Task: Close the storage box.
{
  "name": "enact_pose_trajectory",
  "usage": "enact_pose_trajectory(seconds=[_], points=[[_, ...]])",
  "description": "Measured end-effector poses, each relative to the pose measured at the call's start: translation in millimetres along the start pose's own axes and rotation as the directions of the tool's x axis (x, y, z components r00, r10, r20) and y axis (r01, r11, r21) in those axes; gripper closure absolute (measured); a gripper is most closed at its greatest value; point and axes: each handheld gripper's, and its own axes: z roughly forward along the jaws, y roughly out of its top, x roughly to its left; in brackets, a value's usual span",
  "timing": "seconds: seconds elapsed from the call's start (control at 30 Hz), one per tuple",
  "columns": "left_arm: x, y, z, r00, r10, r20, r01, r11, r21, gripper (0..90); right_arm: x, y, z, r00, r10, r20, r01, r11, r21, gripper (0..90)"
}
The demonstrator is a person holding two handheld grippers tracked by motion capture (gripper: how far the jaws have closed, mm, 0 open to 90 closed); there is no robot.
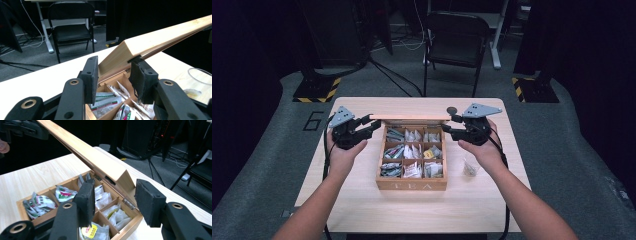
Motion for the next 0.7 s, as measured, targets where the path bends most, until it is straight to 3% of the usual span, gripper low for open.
enact_pose_trajectory(seconds=[0.4,0.7], points=[[-4.3,-9.6,-4.9,0.9999,-0.011,0.008,0.011,0.9999,0.000,58.2,8.7,-6.5,-8.3,1.0000,0.006,-0.008,-0.006,1.000,-0.013,50.7],[-5.5,-14.3,-7.4,0.9999,-0.004,0.015,0.004,1.0000,0.007,58.0,7.1,-11.0,-11.6,0.9968,0.073,-0.034,-0.073,0.997,-0.020,55.2]])
